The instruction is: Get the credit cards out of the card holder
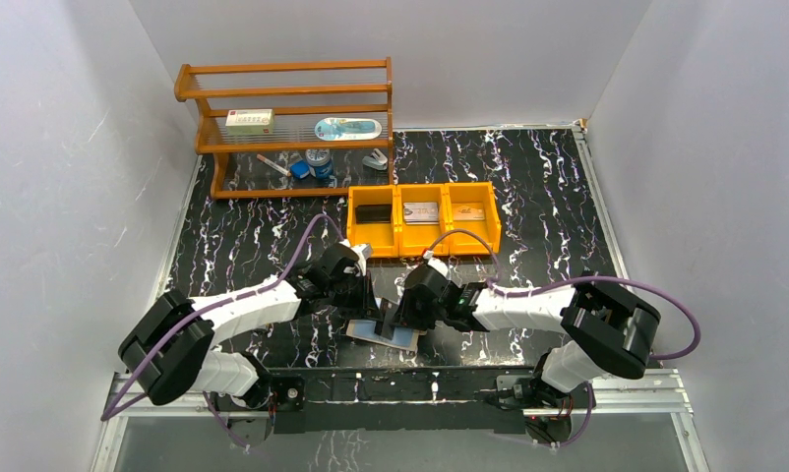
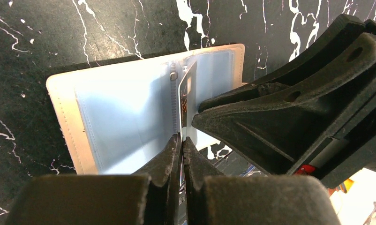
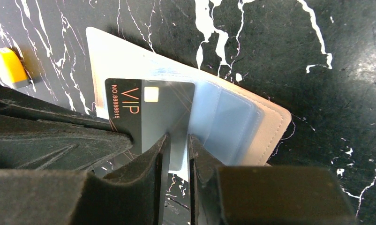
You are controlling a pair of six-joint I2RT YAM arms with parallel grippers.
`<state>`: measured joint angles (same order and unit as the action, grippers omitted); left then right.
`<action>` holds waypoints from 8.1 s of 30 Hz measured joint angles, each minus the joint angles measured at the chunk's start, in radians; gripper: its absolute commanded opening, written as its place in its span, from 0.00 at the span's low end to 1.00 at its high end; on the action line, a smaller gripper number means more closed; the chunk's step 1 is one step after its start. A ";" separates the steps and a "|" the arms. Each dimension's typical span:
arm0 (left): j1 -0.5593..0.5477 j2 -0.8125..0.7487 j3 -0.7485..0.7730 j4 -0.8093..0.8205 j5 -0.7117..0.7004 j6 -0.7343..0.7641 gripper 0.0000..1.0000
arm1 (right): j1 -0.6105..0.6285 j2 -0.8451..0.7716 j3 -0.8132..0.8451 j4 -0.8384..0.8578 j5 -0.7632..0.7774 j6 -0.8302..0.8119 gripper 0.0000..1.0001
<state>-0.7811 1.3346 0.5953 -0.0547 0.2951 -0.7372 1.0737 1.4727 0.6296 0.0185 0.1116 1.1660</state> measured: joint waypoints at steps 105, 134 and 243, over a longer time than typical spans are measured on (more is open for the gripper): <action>0.317 -0.415 0.027 -0.215 -0.090 0.072 0.00 | -0.071 -0.302 -0.039 -0.044 0.213 -0.265 0.83; 0.328 -0.263 -0.200 0.519 0.547 -0.208 0.00 | -0.306 -0.068 -0.211 0.853 -0.664 -0.099 0.38; 0.334 -0.787 0.118 -0.553 -0.593 0.176 0.98 | -0.177 0.665 0.918 -0.027 0.305 -1.725 0.58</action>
<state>-0.4469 0.5472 0.7132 -0.6079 -0.2977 -0.5613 0.8967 2.1372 1.5475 -0.0086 0.4168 -0.5594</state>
